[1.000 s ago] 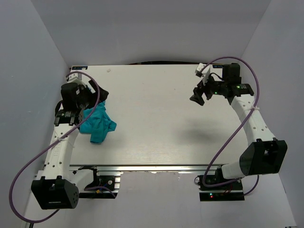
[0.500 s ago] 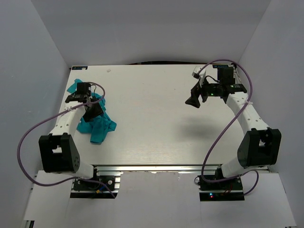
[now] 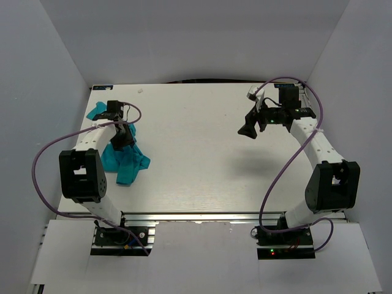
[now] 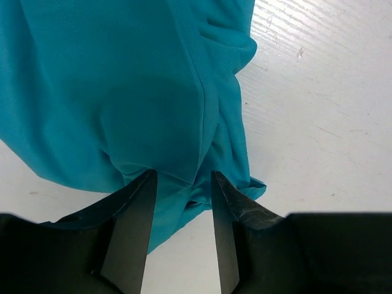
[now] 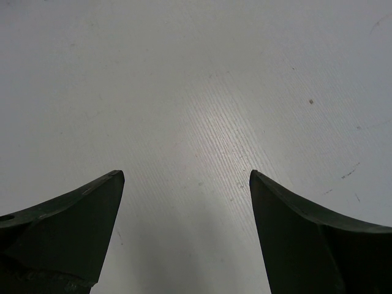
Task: Fold and stack the t-shirts
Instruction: Grab crumpled tshirt from the corner of the board with the left arm, then move the tshirt to the center of the board
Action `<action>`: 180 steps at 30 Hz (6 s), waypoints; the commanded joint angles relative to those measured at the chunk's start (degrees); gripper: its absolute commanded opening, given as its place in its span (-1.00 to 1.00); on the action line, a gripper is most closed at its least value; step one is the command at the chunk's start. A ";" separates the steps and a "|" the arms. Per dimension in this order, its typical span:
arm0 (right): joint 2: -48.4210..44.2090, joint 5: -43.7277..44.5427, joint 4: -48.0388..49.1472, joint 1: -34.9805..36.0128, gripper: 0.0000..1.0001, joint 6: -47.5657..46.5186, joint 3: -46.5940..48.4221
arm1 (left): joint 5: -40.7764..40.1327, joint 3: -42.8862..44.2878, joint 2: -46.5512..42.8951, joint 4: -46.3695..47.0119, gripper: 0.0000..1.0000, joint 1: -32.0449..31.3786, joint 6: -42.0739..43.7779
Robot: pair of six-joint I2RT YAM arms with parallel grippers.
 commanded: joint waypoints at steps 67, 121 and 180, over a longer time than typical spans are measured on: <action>-0.11 0.65 -0.03 -0.26 0.79 -1.50 -0.21 | -16.37 -10.52 -5.85 10.58 -0.98 -8.33 8.69; -6.70 5.22 37.33 14.24 0.79 16.61 2.95 | 36.69 62.36 5.75 41.08 -1.00 -14.31 -46.16; -2.14 -0.32 23.35 13.80 0.73 7.64 -8.21 | 28.56 26.37 -20.25 9.98 -1.00 -1.83 -24.18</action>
